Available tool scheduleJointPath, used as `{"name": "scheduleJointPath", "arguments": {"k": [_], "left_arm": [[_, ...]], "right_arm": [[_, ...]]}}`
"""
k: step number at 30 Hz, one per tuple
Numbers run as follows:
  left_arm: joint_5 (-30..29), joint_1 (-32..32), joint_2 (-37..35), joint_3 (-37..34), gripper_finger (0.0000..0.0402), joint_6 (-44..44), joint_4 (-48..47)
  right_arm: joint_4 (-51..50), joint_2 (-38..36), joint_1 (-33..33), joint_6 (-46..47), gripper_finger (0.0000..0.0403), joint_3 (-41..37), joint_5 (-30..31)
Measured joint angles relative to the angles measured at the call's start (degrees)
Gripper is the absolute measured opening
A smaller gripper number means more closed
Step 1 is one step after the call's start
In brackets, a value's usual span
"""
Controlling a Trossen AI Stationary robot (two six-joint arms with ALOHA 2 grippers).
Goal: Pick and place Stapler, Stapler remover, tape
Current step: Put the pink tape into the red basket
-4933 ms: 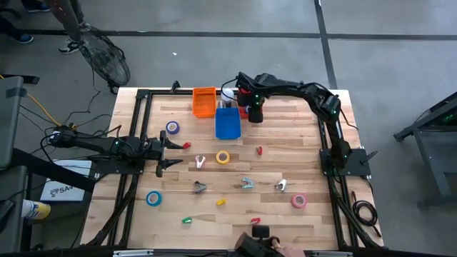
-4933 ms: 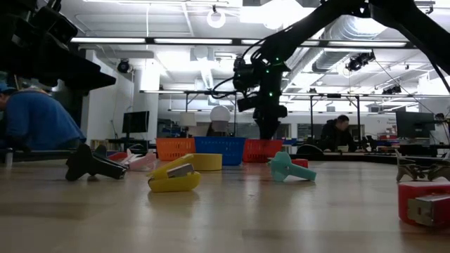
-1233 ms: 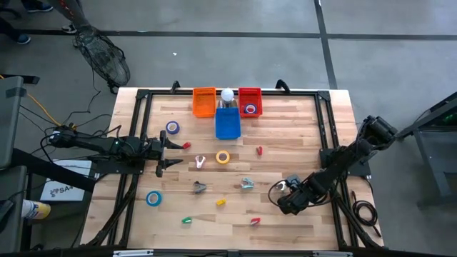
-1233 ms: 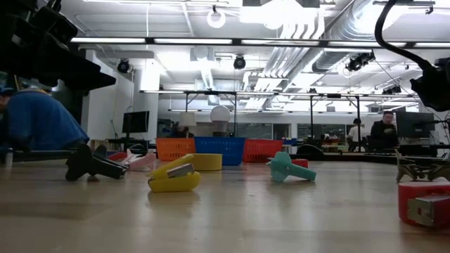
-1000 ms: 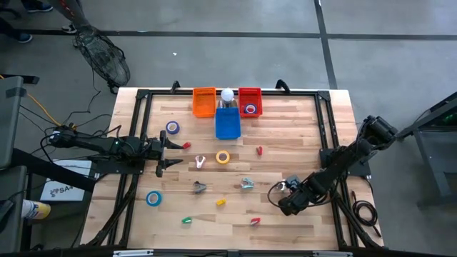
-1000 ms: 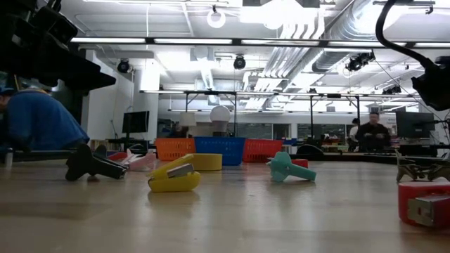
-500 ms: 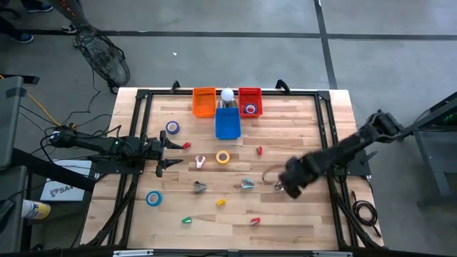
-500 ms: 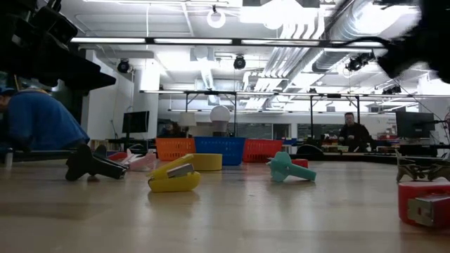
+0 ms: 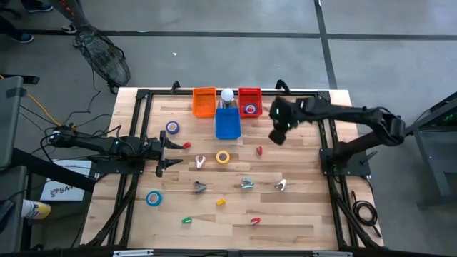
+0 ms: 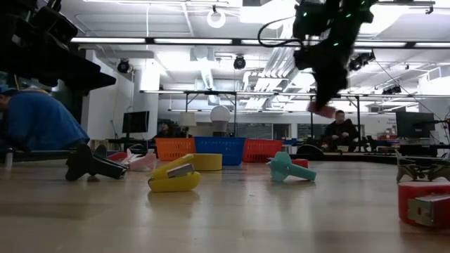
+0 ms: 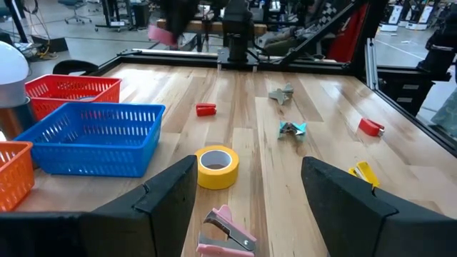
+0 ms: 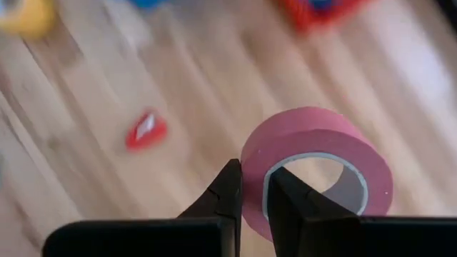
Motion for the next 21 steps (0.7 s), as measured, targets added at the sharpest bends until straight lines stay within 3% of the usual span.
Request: {"name": "scheduleJointPath", "arguments": {"k": [5,9,21], "left_arm": [[0.00,0.00,0.00,0.00,0.0246,0.02,0.00],[-0.01,0.00,0.00,0.00,0.0246,0.00,0.00],[-0.01,0.00,0.00,0.00,0.0246,0.00,0.00]], "right_arm": [[7.16,5.78,-9.44,-8.87,0.0030,5.64,-6.93],[8.45,13.38,-13.01,-13.32,0.0030,12.96,-11.28],[-5.18,39.12,-15.85,-24.46,0.0030,40.28,-9.65]]}}
